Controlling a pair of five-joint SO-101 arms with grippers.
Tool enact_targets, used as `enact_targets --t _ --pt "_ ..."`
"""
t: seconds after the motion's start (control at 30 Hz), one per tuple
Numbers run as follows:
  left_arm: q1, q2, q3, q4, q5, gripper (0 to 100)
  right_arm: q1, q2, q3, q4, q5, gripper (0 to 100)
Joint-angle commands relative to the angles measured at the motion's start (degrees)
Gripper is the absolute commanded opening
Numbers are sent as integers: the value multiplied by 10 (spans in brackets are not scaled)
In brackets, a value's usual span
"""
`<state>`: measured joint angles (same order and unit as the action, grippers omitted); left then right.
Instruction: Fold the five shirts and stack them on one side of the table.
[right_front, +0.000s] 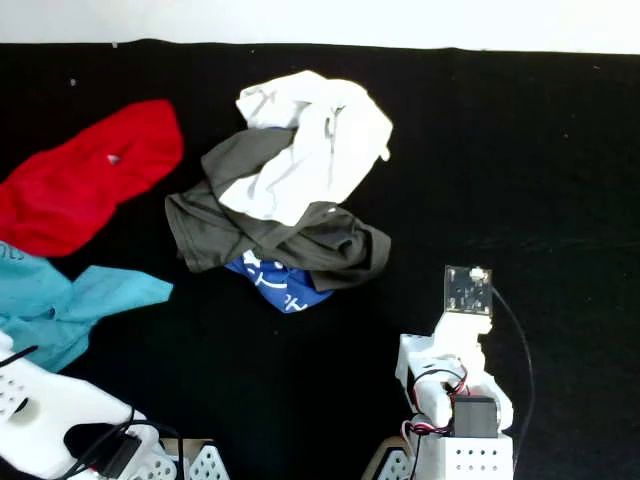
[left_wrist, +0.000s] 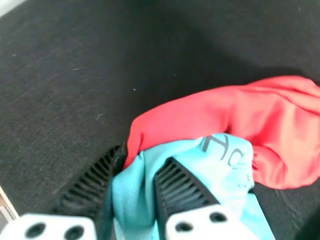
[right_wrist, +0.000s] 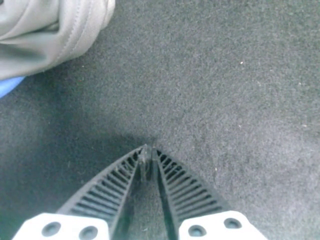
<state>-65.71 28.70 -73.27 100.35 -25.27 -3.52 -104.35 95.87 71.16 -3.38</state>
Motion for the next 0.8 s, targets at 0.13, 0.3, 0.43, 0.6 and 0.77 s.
enact_targets --t 0.13,0.3,0.43,0.6,0.77 --pt "121 -43 27 8 9 280 -3 -5 74 -74 -2 48" --pt "235 -43 85 9 10 289 -3 -5 77 -167 -2 215" --pt "326 -44 118 9 25 270 -2 -5 77 -171 -2 338" --pt "444 -43 147 9 128 277 48 -5 70 -190 29 347" --pt "555 -36 258 6 214 351 122 0 6 -211 104 348"
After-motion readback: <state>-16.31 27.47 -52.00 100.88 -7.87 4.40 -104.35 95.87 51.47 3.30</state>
